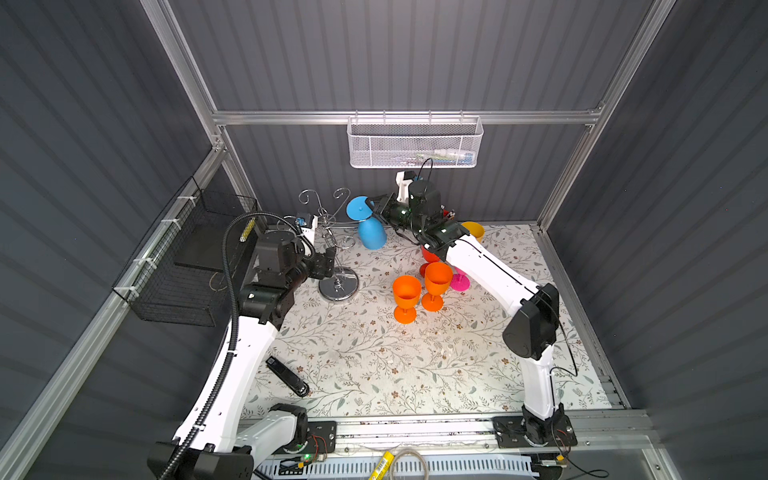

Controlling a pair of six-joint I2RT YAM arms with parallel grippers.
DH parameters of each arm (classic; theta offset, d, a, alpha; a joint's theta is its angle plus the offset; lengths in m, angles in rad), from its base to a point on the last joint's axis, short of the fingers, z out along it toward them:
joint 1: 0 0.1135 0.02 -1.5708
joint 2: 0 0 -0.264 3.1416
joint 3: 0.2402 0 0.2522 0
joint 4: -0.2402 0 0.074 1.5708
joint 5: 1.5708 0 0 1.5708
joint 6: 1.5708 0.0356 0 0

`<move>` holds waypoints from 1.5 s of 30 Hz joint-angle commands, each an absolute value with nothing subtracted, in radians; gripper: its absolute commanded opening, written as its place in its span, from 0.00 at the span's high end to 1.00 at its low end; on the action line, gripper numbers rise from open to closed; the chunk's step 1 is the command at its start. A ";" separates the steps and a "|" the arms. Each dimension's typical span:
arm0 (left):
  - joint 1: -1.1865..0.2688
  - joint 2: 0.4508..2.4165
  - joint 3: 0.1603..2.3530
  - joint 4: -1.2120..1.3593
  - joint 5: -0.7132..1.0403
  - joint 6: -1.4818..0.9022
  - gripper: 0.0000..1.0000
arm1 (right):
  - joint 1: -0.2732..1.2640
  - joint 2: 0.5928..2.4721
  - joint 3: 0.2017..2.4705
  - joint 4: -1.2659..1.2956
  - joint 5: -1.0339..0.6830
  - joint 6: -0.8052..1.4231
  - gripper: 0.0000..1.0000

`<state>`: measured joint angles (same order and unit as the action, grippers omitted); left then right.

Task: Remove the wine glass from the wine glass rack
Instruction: 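Lift the blue glass off the rack hook with the right gripper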

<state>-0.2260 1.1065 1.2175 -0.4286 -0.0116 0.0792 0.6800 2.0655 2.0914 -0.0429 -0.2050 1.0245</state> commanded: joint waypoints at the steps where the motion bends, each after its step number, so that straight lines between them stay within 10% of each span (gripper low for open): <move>1: -0.235 1.129 1.191 -0.498 0.007 0.080 0.14 | 0.682 2.020 2.066 0.009 -0.210 1.012 1.00; 45: -0.252 1.140 1.189 -0.497 0.000 0.088 0.14 | 0.642 2.168 2.223 0.117 -0.157 1.028 1.00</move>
